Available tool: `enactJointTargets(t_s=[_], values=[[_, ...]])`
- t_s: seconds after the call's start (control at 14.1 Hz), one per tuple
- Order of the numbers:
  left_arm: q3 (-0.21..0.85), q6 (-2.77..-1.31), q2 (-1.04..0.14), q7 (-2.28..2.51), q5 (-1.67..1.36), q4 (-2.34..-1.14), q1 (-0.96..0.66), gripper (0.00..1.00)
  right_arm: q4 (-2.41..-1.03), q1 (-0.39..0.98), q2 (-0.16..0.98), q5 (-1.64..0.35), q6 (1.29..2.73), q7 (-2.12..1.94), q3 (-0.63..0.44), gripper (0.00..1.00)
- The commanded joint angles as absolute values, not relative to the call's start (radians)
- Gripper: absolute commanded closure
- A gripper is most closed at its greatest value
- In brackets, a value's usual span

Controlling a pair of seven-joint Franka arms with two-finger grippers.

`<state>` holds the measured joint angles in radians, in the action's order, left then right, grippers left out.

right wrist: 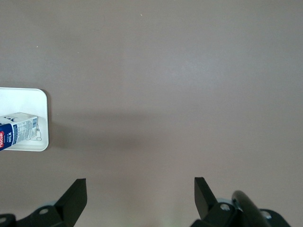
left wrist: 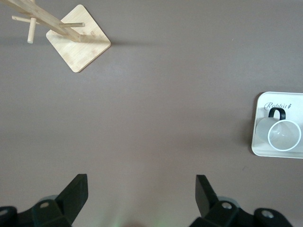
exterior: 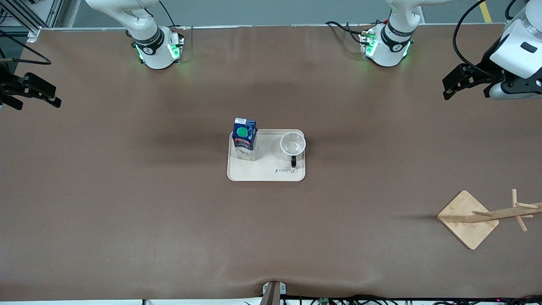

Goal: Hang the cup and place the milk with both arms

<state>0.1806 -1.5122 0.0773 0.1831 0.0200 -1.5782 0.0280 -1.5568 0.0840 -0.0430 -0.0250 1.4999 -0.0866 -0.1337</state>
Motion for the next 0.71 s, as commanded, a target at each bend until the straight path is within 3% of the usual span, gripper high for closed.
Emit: enactJointTargets(t_s=[0.0,0.64], values=[[0.179,-1.516,0.094,0.164,0.020,-1.583,0.034,0.00,-1.568,0.069,-0.057,-0.020,1.499,-0.097,-0.118,0.00],[0.230,-1.519,0.058,0.215,0.006,-1.577,0.015,0.00,-1.557,0.064,-0.041,-0.020,1.499,-0.100,-0.118,0.00]])
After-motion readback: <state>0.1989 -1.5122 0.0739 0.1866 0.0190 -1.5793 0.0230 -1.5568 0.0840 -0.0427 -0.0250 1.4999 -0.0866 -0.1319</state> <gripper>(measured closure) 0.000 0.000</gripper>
